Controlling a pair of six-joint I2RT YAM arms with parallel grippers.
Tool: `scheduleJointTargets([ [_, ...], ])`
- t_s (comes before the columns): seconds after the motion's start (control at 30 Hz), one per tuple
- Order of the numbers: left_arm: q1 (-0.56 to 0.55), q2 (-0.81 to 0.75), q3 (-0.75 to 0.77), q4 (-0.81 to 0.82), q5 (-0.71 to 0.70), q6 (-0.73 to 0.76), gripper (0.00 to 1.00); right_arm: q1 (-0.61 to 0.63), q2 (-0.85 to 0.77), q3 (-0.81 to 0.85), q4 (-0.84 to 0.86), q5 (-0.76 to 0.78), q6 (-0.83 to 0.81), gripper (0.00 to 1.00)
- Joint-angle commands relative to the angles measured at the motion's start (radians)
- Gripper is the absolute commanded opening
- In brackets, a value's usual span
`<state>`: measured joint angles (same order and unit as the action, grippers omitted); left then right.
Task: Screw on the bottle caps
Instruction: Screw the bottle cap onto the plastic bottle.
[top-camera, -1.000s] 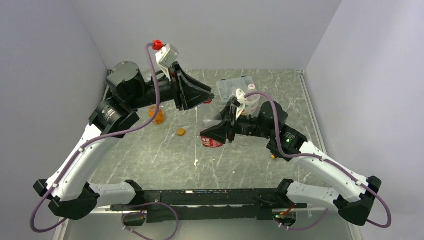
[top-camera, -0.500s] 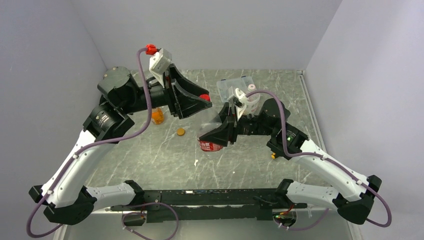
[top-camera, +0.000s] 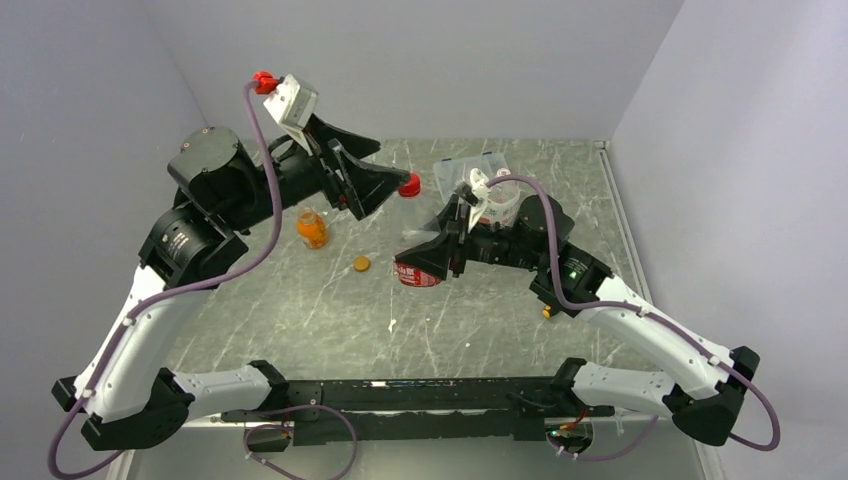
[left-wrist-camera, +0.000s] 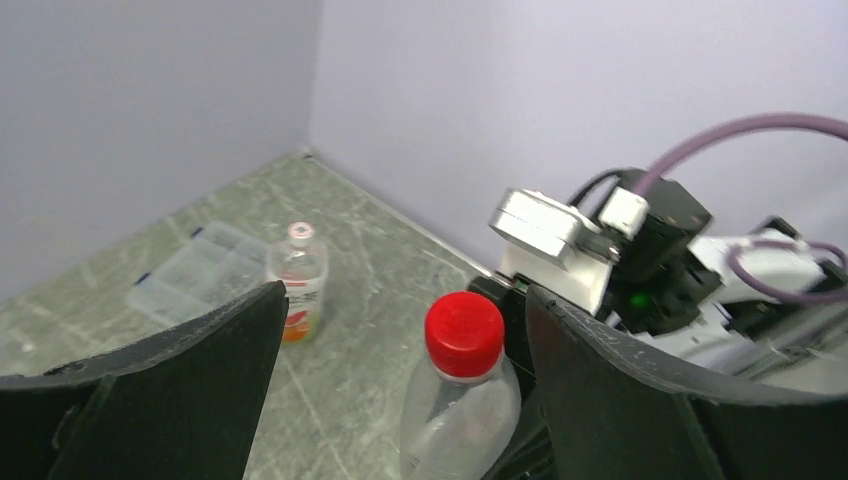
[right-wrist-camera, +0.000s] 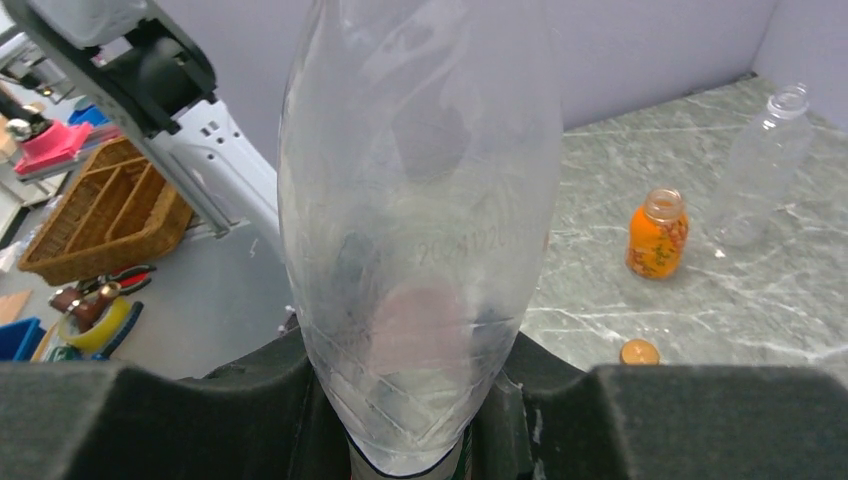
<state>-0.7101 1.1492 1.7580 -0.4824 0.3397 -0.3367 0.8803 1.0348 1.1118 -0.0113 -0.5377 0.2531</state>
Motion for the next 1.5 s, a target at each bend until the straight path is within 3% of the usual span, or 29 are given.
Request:
scheduleJointTargets([
  [0.0, 0.003, -0.011, 0.048, -0.072, -0.268, 0.026, 0.93, 0.0, 0.01, 0.003, 0.014, 0.098, -0.019, 0.21],
  [0.3, 0.003, 0.069, 0.118, -0.277, -0.545, -0.002, 0.91, 0.018, 0.047, -0.018, -0.07, 0.402, -0.037, 0.2],
  [0.57, 0.003, 0.116, 0.105, -0.291, -0.581, -0.028, 0.9, 0.059, 0.105, -0.023, -0.087, 0.628, -0.051, 0.19],
  [0.93, 0.003, 0.185, 0.124, -0.302, -0.544, -0.064, 0.9, 0.066, 0.148, -0.017, -0.069, 0.709, -0.04, 0.18],
  [1.47, 0.003, 0.237, 0.083, -0.189, -0.425, -0.133, 0.86, 0.068, 0.186, 0.016, -0.053, 0.688, -0.026, 0.18],
])
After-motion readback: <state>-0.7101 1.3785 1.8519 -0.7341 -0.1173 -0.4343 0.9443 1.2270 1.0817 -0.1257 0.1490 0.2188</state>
